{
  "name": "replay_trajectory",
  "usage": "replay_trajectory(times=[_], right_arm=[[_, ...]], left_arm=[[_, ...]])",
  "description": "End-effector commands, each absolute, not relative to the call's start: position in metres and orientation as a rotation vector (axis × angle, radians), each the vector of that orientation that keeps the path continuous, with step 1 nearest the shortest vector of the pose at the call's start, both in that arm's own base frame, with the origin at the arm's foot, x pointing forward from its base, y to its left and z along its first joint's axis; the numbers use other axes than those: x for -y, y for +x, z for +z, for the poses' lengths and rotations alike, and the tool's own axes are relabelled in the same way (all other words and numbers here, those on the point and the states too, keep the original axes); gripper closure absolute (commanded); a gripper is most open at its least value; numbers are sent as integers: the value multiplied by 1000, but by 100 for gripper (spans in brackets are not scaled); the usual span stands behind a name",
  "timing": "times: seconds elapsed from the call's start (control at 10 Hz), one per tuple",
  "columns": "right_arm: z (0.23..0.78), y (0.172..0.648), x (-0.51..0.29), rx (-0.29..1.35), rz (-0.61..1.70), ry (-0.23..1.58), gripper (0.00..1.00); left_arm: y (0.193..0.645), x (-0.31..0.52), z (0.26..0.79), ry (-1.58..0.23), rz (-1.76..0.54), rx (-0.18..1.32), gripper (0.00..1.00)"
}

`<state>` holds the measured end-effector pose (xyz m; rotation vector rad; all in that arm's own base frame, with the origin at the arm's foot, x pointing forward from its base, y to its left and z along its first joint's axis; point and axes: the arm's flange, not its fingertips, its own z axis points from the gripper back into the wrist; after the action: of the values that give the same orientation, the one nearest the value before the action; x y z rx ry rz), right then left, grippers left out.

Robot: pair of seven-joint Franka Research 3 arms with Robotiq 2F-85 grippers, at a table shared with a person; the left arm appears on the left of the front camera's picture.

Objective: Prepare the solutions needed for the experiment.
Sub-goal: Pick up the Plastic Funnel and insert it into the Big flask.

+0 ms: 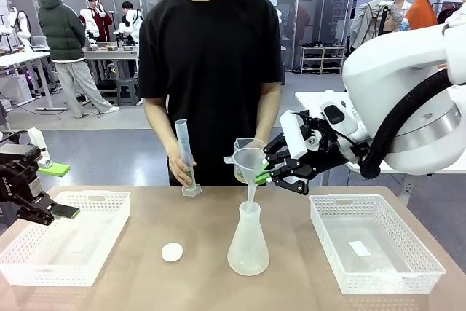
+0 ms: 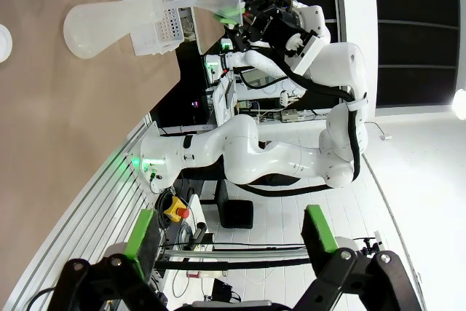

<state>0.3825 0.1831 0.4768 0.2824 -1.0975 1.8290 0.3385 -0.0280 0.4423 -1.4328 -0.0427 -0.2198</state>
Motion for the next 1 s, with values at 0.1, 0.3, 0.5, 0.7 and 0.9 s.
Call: replay_trajectory(times=[0.1,0.3,0.5,0.7,0.9], right_arm=[[462,395,-189,1115,1827,290,94],[450,398,-190,1087,1811,301,94],[441,398,-190,1058,1797,307,94],[434,399,-189,1047,1784,306,94],[429,401,-189,1054,1763,323,90]], left_arm=[[337,26,443,-1438,-233,40,0],[337,26,443,-1438,-233,40,0],[337,26,443,-1438,-233,40,0],[337,26,443,-1438,-233,40,0],[337,26,443,-1438,-233,40,0]])
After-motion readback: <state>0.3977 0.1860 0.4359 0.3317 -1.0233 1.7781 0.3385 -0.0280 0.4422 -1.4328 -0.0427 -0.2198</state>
